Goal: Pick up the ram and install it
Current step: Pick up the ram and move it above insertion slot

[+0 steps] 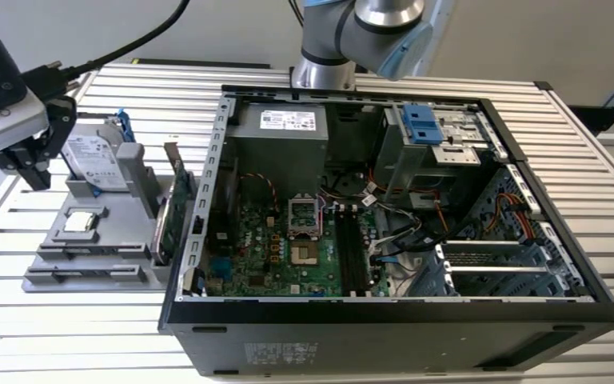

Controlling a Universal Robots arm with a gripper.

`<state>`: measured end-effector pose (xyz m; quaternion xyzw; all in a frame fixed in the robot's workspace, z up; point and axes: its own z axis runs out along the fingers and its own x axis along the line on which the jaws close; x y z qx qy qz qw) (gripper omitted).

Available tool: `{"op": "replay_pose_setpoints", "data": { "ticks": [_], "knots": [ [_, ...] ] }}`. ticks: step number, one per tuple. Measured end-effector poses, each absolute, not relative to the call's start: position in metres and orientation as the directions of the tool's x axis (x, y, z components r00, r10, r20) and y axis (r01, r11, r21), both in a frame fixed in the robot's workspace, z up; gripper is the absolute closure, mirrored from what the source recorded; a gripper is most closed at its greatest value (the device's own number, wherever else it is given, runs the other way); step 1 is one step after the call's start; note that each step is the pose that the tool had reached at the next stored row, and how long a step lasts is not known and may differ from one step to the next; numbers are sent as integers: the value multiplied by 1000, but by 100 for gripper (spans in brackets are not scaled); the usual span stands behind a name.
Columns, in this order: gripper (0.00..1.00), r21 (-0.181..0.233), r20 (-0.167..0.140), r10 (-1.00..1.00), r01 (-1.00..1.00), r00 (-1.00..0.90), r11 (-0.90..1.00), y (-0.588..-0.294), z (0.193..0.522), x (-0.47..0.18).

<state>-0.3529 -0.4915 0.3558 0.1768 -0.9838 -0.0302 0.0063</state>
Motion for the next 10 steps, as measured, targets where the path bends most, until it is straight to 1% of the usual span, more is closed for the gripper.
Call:
{"op": "replay_pose_setpoints", "data": {
  "ticks": [10],
  "knots": [
    [100,61,2,-462,-462,-887,885,-491,356,-353]
  ]
}}
